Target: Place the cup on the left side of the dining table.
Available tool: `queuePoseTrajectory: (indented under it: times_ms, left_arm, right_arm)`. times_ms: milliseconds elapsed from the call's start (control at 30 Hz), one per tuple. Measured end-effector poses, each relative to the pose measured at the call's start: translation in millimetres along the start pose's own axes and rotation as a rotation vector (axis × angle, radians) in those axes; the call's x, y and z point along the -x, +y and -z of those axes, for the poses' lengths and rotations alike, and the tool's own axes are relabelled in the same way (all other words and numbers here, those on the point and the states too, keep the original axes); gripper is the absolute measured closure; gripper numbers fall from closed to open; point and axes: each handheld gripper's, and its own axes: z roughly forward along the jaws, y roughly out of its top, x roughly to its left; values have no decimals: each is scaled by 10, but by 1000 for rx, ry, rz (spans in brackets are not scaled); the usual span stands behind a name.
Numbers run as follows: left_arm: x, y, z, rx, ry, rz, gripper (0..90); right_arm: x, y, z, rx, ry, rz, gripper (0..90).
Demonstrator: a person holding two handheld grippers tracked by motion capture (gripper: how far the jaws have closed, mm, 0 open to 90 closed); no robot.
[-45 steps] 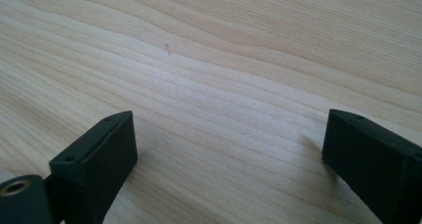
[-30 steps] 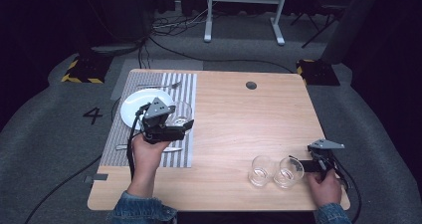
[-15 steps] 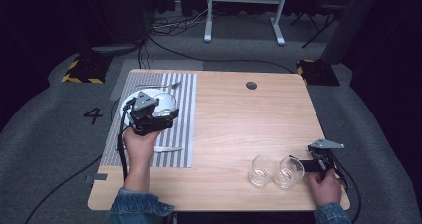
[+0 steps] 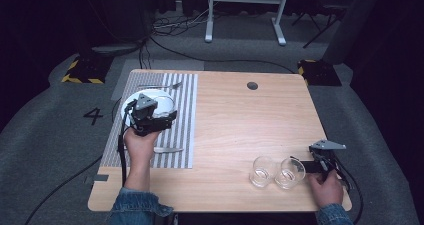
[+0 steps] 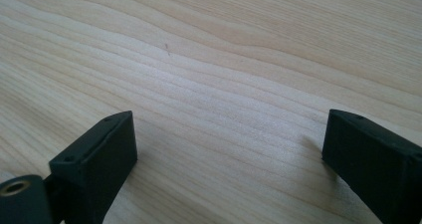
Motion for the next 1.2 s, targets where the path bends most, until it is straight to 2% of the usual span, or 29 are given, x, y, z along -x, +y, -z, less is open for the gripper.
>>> queuePoseTrajectory:
  times_ms: [233, 333, 433, 633, 933, 1200]
  left_arm:
    - [4, -68, -197, -95, -20, -13, 196]
    - [35, -101, -307, -147, -18, -39, 195]
    - [43, -119, -347, -160, -19, -46, 196]
    - [41, -172, -458, -220, -34, -53, 195]
    - [1, -250, -563, -291, -49, -41, 195]
    - [15, -284, -631, -342, -45, -55, 195]
  right_arm:
    - [1, 0, 0, 0, 0, 1, 75]
    - [0, 0, 0, -1, -1, 0, 75]
    - [0, 0, 0, 0, 0, 0, 75]
    - [0, 0, 0, 0, 0, 0, 75]
    - [1, 0, 0, 0, -1, 1, 75]
    - [1, 0, 0, 0, -1, 1, 75]
